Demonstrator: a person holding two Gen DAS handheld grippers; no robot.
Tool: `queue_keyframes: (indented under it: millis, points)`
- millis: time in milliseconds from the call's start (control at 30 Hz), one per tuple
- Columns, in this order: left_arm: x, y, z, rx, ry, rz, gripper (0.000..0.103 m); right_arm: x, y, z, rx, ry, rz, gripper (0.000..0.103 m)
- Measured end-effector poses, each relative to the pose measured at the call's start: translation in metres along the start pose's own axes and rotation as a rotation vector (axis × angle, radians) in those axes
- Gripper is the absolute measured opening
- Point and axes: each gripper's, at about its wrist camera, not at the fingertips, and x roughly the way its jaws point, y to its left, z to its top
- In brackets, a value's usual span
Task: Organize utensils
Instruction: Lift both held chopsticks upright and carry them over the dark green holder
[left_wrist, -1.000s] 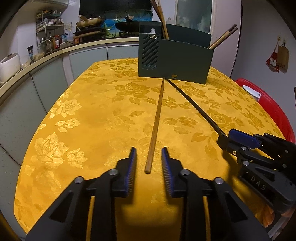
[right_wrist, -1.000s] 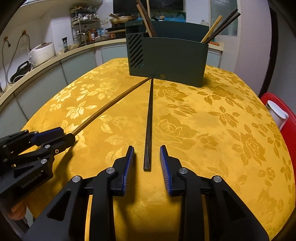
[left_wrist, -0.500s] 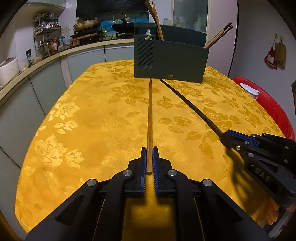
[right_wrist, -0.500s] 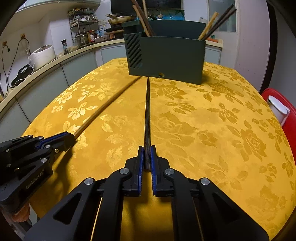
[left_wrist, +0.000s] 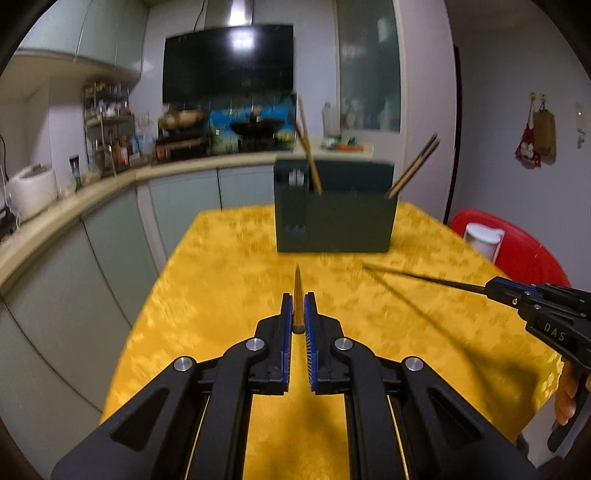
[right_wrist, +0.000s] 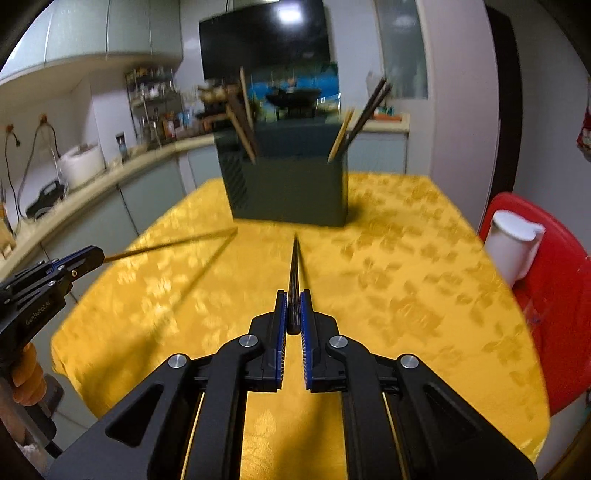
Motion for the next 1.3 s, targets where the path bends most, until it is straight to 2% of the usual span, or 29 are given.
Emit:
queue_keyframes:
  millis: [300, 467, 900, 1300]
  points:
    - [-0.021, 0.0, 0.054, 0.014, -0.082, -0.022, 0.006, -0.039, -0.006, 0.041, -0.014, -0.13, 0.025, 0.008]
    - [-0.032, 0.002, 0.075, 0.003, -0.117, -0.049, 0.006, -0.05, -0.011, 0.059, 0.0, -0.165, 0.051, 0.008]
    - [-0.03, -0.003, 0.102, 0.019, -0.116, -0.049, 0.006, -0.059, -0.018, 0.094, 0.022, -0.171, 0.084, 0.008]
    - [-0.02, -0.005, 0.112, 0.037, -0.089, -0.043, 0.006, -0.037, -0.026, 0.108, 0.046, -0.106, 0.08, 0.008]
